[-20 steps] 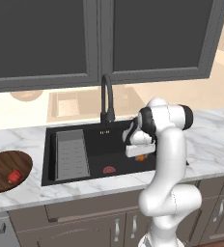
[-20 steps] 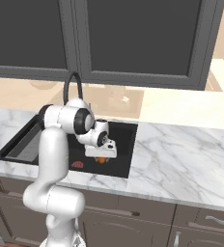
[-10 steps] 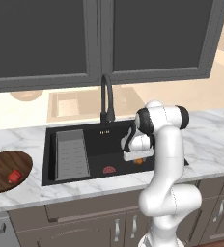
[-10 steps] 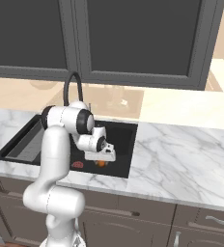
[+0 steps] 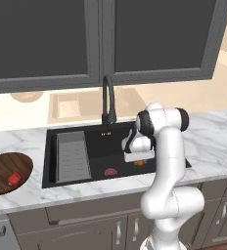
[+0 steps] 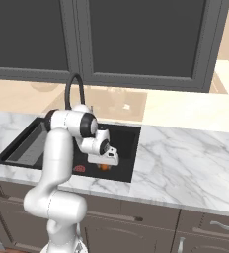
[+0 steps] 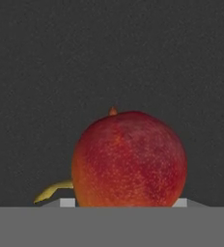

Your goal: There is a mixed pile of frozen fruits and vegetables on the counter. Locate all the frozen vegetables and place the items in a bowl on the counter. Take all the frozen fruits and defrost them in a running sink.

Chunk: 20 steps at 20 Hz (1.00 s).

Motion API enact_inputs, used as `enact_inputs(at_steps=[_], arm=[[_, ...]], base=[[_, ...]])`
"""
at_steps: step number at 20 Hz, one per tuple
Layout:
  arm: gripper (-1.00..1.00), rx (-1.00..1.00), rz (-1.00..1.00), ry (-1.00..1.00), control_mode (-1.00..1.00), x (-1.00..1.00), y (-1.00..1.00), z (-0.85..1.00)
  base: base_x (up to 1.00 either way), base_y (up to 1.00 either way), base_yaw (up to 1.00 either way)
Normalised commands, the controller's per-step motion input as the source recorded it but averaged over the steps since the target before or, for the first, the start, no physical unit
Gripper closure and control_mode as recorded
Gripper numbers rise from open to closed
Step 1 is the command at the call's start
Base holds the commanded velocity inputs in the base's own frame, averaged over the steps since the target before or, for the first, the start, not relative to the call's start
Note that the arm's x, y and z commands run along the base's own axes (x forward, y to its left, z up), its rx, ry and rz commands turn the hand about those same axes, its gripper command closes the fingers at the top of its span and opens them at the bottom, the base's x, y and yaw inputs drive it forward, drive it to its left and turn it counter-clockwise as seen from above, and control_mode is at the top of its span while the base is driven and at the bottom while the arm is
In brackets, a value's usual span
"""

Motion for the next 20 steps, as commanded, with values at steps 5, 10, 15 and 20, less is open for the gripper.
enact_inputs(at_steps=[5, 10, 15, 20], arm=[[-1.00, 0.00, -0.06, -0.01, -1.00, 0.04, 0.00, -0.15], [-1.00, 0.00, -0.05, -0.01, -1.00, 0.06, 0.00, -0.10], [-1.00, 0.00, -0.03, 0.00, -1.00, 0.07, -0.02, -0.04], [-1.00, 0.00, -0.03, 0.06, -1.00, 0.02, 0.00, 0.06]], base=[[0.00, 0.00, 0.00], [0.00, 0.00, 0.00], [0.00, 0.00, 0.00], [0.00, 0.00, 0.00]])
